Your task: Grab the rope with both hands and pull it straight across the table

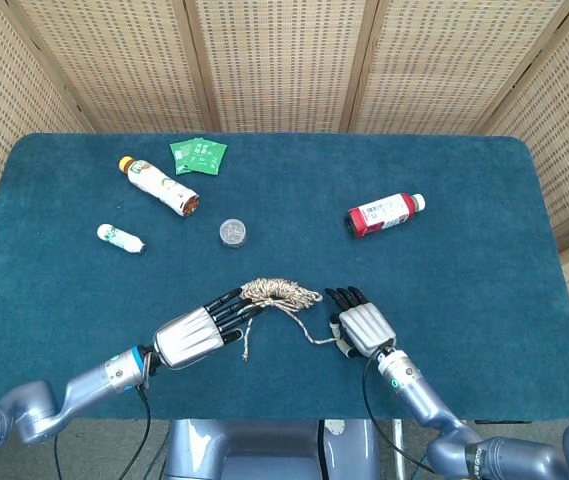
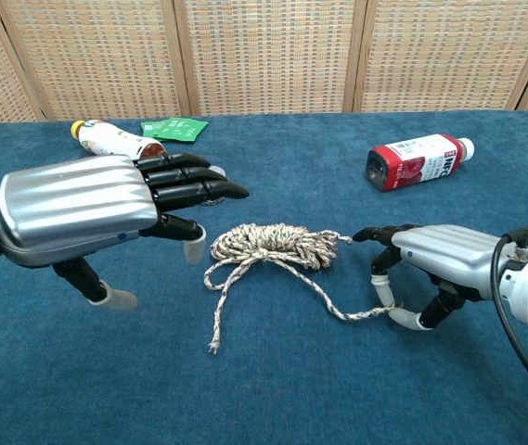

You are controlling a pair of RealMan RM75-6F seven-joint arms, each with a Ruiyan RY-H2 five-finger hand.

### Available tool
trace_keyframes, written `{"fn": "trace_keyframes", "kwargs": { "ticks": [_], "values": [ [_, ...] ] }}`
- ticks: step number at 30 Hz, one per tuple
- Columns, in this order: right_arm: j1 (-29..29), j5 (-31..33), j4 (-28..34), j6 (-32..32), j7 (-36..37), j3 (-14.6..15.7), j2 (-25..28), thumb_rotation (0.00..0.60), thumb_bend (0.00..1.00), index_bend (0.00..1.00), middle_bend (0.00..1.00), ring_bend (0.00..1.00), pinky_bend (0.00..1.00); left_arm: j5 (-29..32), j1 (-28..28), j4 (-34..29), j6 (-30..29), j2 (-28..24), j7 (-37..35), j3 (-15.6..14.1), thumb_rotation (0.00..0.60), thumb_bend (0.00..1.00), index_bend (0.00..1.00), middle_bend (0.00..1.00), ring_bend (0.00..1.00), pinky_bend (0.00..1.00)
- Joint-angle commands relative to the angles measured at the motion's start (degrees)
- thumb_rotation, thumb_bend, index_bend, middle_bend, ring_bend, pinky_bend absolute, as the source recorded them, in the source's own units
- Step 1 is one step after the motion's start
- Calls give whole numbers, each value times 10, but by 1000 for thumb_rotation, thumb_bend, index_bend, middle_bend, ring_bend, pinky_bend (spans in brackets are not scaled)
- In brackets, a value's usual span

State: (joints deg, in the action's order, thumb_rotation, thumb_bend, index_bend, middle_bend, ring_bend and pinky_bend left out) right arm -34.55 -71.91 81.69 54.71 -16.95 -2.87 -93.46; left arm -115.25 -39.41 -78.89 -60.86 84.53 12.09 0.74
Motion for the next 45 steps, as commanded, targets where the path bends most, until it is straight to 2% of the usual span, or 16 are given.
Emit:
{"fn": "trace_keyframes", "kwargs": {
  "ticks": [1,9,14,26,31,45],
  "values": [
    [0,0,-2,-2,2,-1,0,600,466,649,34,0,0,7,-19,19,22,26,4,-6,600,82,430,0,0,0],
    [-4,-4,-9,-11,14,-4,-4,600,466,650,37,0,0,27,-43,40,44,51,11,-14,600,157,459,0,0,0],
    [-5,-4,-11,-13,16,-5,-4,600,467,650,38,0,0,40,-52,53,53,63,10,-22,600,261,459,0,0,0],
    [-5,-2,-14,-15,19,-9,-4,600,466,650,38,0,0,59,-71,75,64,92,14,-37,600,271,460,0,0,0],
    [-6,-3,-15,-17,20,-10,-5,600,467,650,38,0,0,69,-84,71,80,99,26,-38,600,309,459,0,0,0],
    [-7,-2,-18,-23,33,-13,-4,600,465,650,45,0,0,88,-95,85,89,116,34,-53,600,310,460,0,0,0]
  ]
}}
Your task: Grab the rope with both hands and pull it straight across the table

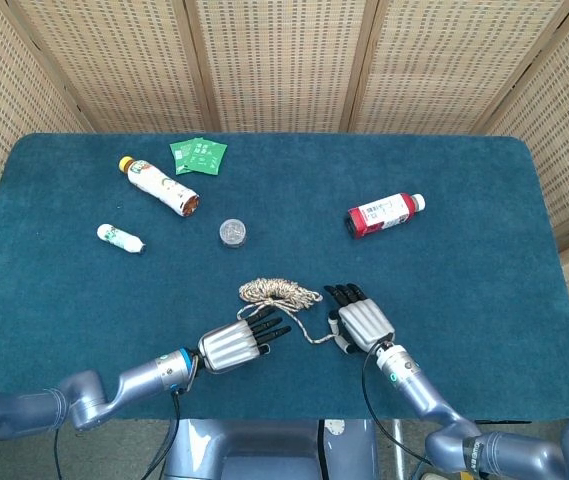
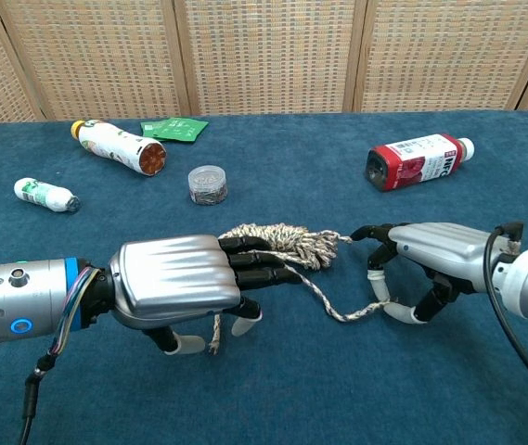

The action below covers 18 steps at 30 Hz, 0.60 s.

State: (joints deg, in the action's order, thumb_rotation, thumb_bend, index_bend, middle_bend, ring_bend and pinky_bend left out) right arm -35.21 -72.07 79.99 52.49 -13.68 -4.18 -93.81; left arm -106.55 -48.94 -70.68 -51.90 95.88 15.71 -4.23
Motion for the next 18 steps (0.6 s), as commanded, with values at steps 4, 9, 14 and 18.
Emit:
{"fn": "trace_keyframes", "kwargs": {
  "ticks": [4,9,14,18],
  "values": [
    [-1,-1,-2,-2,3,0,0,600,465,650,45,0,0,4,0,11,-4,6,-5,-10,600,310,460,0,0,0],
    [-1,-2,-2,-1,5,-1,0,600,466,650,45,0,0,9,-2,15,-4,9,-5,-12,600,310,459,0,0,0],
    [-1,-2,-3,-2,6,-1,0,600,465,650,47,0,0,14,-8,17,-1,14,-5,-10,600,312,486,0,0,0],
    [-1,-3,-3,-2,7,-1,1,600,465,651,48,0,0,18,-10,17,1,16,-3,-11,600,327,511,0,0,0]
  ]
}}
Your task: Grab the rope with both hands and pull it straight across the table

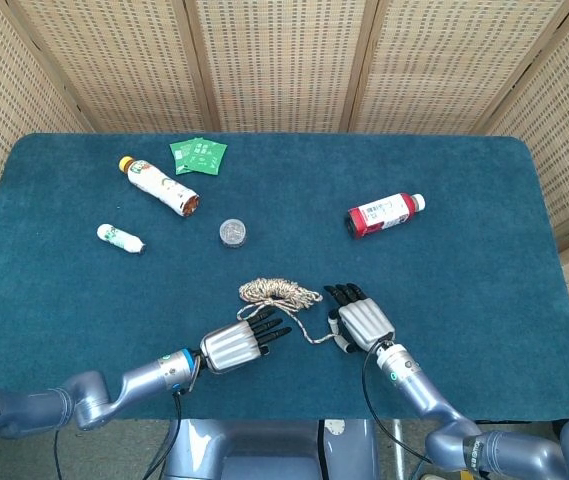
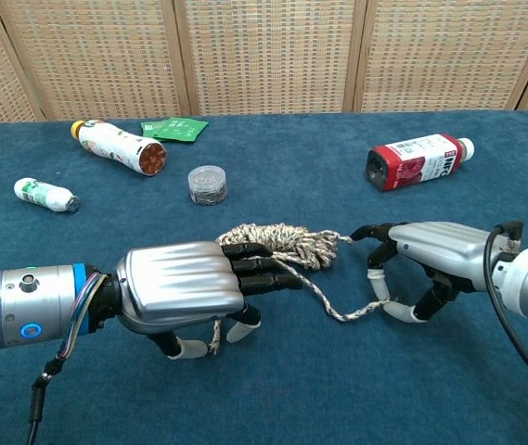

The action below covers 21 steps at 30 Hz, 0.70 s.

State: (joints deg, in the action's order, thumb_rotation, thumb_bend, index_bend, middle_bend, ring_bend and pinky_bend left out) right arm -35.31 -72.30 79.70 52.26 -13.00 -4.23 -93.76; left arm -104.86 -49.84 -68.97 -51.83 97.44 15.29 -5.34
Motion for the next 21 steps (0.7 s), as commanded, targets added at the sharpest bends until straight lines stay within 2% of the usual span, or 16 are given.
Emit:
{"fn": "trace_keyframes", "kwargs": {
  "ticks": [1,13,17,21],
  "values": [
    [0,0,0,0,0,0,0,600,465,651,49,0,0,2,-1,0,0,0,1,-1,600,335,511,0,0,0],
    [0,-1,1,1,1,-1,1,600,465,652,52,0,0,11,-3,6,4,8,4,-8,600,341,511,0,0,0],
    [0,-1,0,1,1,-1,1,600,466,652,53,0,0,13,-3,11,3,12,1,-10,600,394,546,0,0,0],
    [0,-1,-1,1,1,-1,0,600,466,652,53,0,0,12,-3,15,0,14,-4,-14,600,402,551,0,0,0]
  ]
}}
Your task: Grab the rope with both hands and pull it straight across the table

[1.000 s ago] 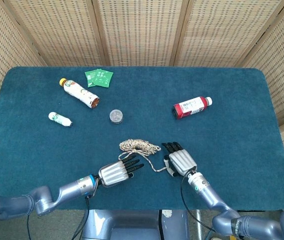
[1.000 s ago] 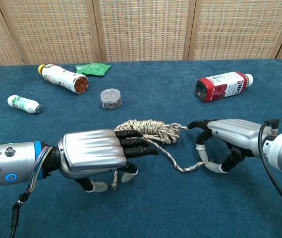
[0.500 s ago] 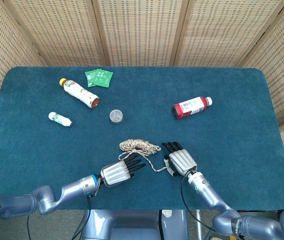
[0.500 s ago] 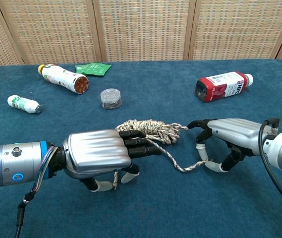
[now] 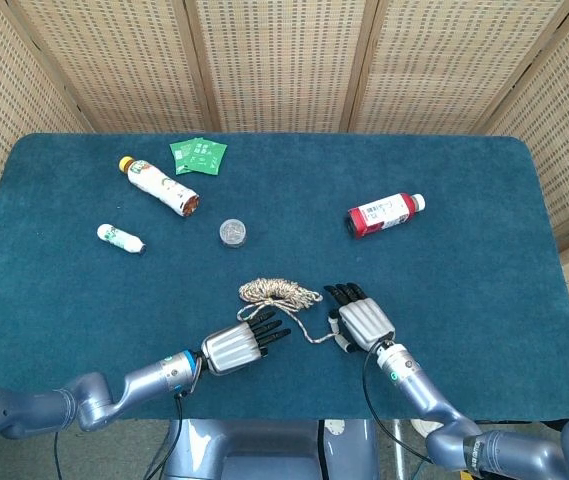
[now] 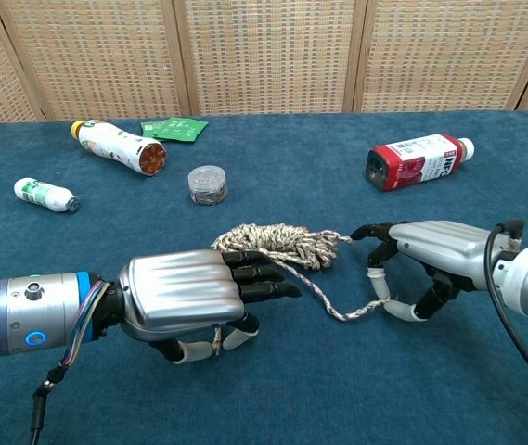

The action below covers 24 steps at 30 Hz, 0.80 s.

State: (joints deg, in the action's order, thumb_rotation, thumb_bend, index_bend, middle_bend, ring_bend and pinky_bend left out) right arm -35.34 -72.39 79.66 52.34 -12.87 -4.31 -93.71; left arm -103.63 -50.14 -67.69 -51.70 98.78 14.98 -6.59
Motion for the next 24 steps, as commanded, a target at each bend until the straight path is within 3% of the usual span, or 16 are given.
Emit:
{"fn": "trace_keyframes", "kwargs": {
  "ticks": [1,6,16,24],
  "values": [
    [0,0,-1,0,0,0,0,600,466,652,54,0,0,-1,0,3,-2,2,-2,-2,600,402,551,0,0,0],
    [0,1,-1,-1,0,0,-1,600,466,654,56,0,0,-1,-1,6,-4,4,-5,-4,600,410,576,0,0,0],
    [0,1,-1,-1,0,0,0,600,466,654,58,0,0,3,-2,6,-6,3,-4,-5,600,551,613,0,0,0],
    [-1,1,-3,-1,1,-1,-2,600,467,658,60,0,0,4,1,-1,-21,-6,-4,-3,600,558,639,0,0,0]
  ]
}}
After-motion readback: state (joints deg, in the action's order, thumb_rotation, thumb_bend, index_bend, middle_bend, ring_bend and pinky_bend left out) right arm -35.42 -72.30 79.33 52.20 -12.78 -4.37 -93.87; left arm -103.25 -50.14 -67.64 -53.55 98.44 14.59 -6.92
